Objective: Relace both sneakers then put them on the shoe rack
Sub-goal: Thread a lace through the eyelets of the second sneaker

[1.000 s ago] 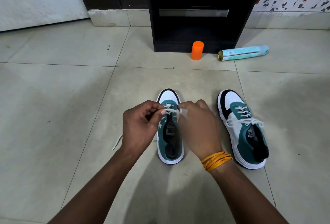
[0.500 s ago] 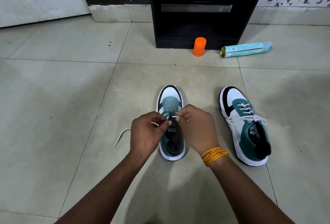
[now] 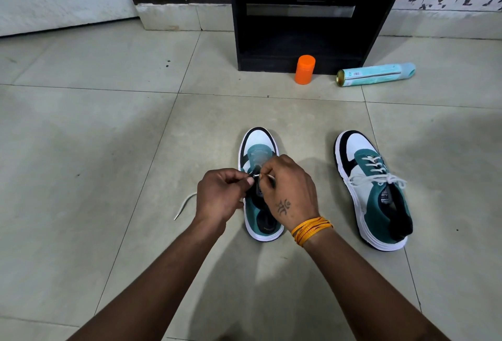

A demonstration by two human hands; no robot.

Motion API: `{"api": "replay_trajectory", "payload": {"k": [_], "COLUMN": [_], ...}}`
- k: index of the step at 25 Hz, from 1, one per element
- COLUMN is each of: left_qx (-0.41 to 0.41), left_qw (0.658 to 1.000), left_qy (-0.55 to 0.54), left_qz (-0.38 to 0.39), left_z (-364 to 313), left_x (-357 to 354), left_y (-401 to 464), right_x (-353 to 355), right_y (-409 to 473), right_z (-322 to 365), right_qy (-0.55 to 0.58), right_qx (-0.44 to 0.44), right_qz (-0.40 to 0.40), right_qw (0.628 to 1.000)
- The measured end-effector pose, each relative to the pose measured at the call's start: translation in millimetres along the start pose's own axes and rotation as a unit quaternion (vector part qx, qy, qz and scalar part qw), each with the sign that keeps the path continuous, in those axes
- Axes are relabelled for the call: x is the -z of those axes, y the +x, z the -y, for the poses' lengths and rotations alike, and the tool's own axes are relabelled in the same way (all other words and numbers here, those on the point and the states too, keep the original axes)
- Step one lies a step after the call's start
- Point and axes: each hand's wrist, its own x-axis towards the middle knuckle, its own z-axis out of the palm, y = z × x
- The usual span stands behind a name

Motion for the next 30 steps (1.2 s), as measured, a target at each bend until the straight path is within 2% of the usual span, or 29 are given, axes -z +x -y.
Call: {"api": "replay_trajectory", "payload": {"k": [7, 10, 13, 15, 17, 19, 21, 25, 28, 30], "left_qx": [-0.045, -0.131, -0.202, -0.19, -0.118, -0.059, -0.071, -0.209, -0.285, -0.27], "left_qw": [0.997, 0.983, 0.959, 0.933, 0.886, 0.855, 0.867, 0.925, 0.908, 0.884], "left_qy": [0.057, 0.127, 0.198, 0.304, 0.448, 0.51, 0.487, 0.317, 0.306, 0.38], "left_qz": [0.024, 0.021, -0.022, -0.041, 0.008, 0.072, 0.08, -0.018, -0.03, -0.038], "left_z": [0, 7, 14, 20, 26, 29, 29, 13, 9, 12], "left_x": [4, 2, 5, 13, 23, 27, 27, 14, 4, 8], "left_y": [5, 10, 15, 18, 20, 19, 17, 9, 10, 15], "right_x": [-10, -12, -9, -8, -9, -13, -17, -20, -21, -20], "right_y": [-2, -3, -8, -17, -26, -31, -30, -30, -31, -31], "right_z": [-5, -9, -11, -17, -22, -25, -25, -22, -26, -27], "right_qy": [0.059, 0.075, 0.071, 0.05, 0.052, 0.075, 0.087, 0.097, 0.105, 0.111], "right_qx": [-0.022, -0.018, -0.012, -0.034, -0.065, -0.086, -0.087, -0.084, -0.078, -0.074], "right_qz": [-0.028, -0.038, -0.049, -0.073, -0.09, -0.101, -0.107, -0.118, -0.118, -0.112], "right_qw": [0.998, 0.996, 0.996, 0.996, 0.993, 0.988, 0.987, 0.985, 0.984, 0.985]}}
